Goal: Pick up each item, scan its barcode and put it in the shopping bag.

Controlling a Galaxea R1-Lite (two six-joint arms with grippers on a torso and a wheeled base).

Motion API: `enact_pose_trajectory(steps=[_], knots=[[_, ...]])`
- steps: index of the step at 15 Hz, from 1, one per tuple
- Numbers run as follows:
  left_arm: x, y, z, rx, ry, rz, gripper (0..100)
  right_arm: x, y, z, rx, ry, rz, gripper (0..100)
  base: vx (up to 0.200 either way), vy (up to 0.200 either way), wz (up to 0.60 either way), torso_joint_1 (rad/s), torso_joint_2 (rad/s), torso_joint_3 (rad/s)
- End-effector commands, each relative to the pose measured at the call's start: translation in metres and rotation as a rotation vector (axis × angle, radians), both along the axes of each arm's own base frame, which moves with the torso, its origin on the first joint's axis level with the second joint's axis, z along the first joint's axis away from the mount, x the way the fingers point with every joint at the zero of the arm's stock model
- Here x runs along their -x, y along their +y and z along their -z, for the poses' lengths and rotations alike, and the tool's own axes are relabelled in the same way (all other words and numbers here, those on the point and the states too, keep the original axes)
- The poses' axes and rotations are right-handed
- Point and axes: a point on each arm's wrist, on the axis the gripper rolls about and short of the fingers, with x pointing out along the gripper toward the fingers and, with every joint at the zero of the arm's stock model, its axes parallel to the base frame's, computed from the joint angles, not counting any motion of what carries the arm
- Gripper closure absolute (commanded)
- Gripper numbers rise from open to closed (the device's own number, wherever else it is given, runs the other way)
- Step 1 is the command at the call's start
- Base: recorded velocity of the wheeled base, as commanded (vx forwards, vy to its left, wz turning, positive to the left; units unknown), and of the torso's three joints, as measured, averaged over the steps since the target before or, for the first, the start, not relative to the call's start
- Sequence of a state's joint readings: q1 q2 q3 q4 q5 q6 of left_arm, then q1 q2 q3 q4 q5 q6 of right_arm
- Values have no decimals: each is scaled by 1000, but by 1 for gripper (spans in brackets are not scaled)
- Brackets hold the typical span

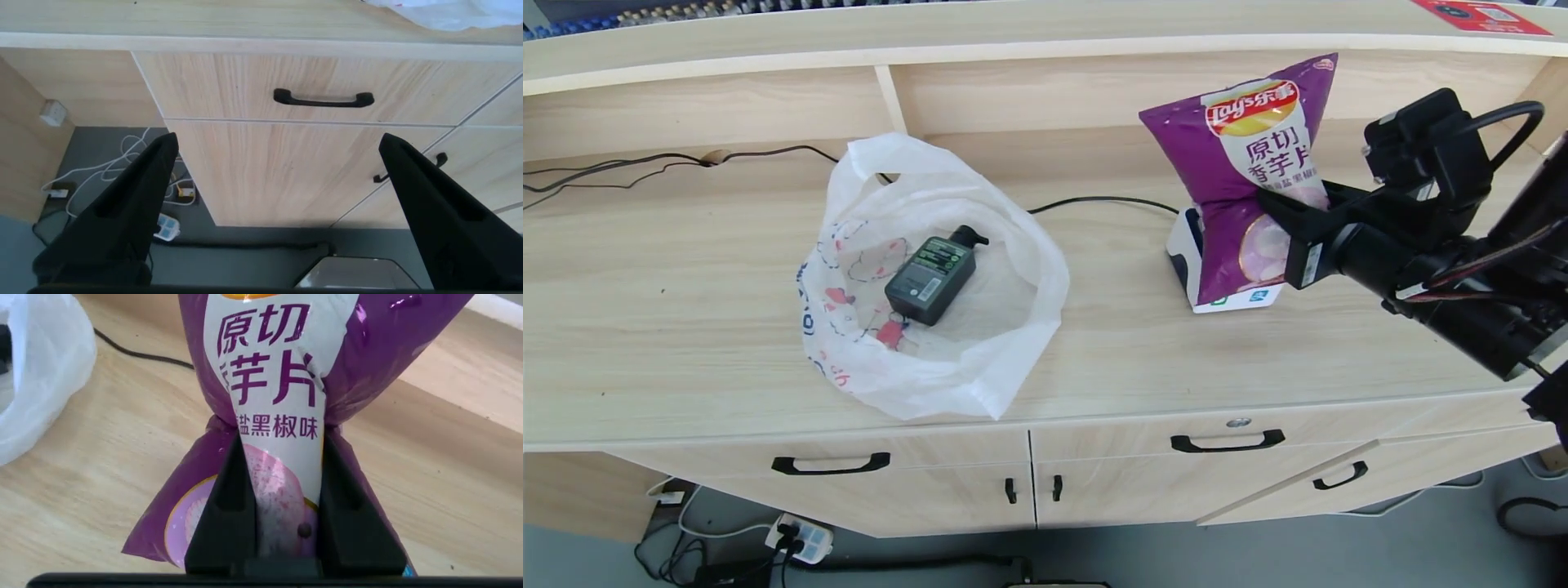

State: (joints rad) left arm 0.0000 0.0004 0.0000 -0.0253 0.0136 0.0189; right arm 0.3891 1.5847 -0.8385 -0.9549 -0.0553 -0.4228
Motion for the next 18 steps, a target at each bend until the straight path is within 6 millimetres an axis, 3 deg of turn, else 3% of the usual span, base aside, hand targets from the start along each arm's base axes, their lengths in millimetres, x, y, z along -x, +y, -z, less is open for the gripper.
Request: enact_pose_trajectory(steps=[1, 8, 11, 15, 18], knots=[[0, 0, 0, -1, -1, 0, 0, -5, -6, 4, 9, 10, 27, 100, 0, 0, 0, 0, 0, 0], [0, 0, 0, -7, -1, 0, 0, -6, -9, 3, -4, 9, 36, 100, 0, 0, 0, 0, 0, 0], [0, 0, 0, -6, -1, 0, 0, 5, -10, -16, -37, -64, 23, 100, 0, 0, 0, 0, 0, 0], [0, 0, 0, -4, -1, 0, 0, 39, 31, -46, -90, -129, -153, 100, 0, 0, 450, 2, 2, 3], [0, 0, 0, -9, 0, 0, 0, 47, 31, -44, -156, -94, -156, 100, 0, 0, 600, 1, 2, 4]])
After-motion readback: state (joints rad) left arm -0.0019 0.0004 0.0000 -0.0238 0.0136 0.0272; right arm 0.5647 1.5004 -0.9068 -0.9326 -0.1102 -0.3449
